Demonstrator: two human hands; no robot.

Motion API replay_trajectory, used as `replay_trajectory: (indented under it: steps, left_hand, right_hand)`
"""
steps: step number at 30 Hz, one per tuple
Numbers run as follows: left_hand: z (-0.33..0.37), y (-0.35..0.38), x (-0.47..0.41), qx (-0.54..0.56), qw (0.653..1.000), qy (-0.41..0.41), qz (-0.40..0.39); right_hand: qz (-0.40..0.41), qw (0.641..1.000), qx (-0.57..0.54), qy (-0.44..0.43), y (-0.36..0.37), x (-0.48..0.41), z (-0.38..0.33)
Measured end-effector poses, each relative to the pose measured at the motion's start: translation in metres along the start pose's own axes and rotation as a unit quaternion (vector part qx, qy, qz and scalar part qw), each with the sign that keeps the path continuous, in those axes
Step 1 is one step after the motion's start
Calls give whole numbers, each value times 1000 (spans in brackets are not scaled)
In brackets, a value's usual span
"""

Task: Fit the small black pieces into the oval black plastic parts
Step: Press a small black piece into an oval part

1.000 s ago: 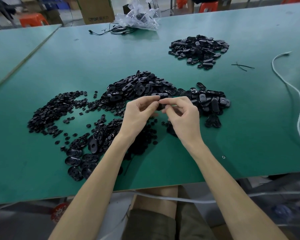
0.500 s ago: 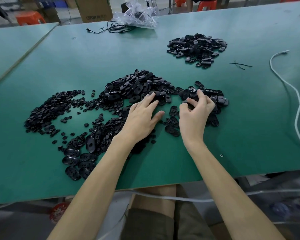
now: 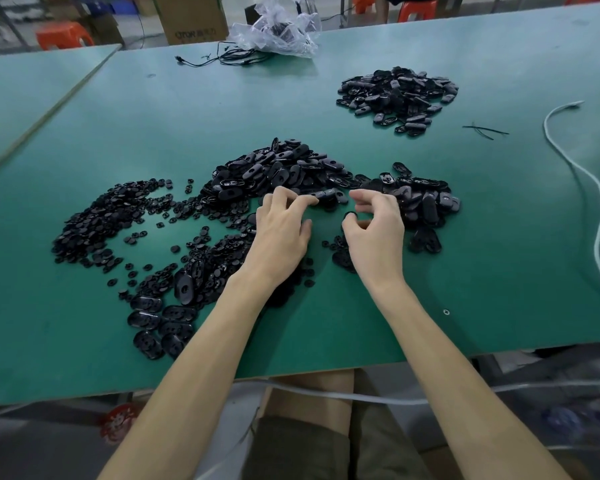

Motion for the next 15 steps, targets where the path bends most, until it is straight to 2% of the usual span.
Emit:
replay_trajectory:
  steps: [4, 8, 15]
  left_hand:
    - [-4, -5, 2, -12, 1000, -23, 12]
    - [-6, -2, 3, -15, 1000, -27, 1]
    - [-7, -6, 2, 21, 999, -29, 28]
  right_hand:
    - [-40, 996, 73, -12, 13, 0, 1]
    - [-45, 983, 174, -46, 23, 2, 2]
    - [-38, 982, 181, -41, 24, 0, 2]
Point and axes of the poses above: each hand's wrist, its own x-axis away from the middle knuckle, its own y-axis out of the palm, z = x × y, the point moved 10 cm from there along -x, towards the middle knuckle, and after that the axes turned 15 degrees about y, right-handed, at the moved point
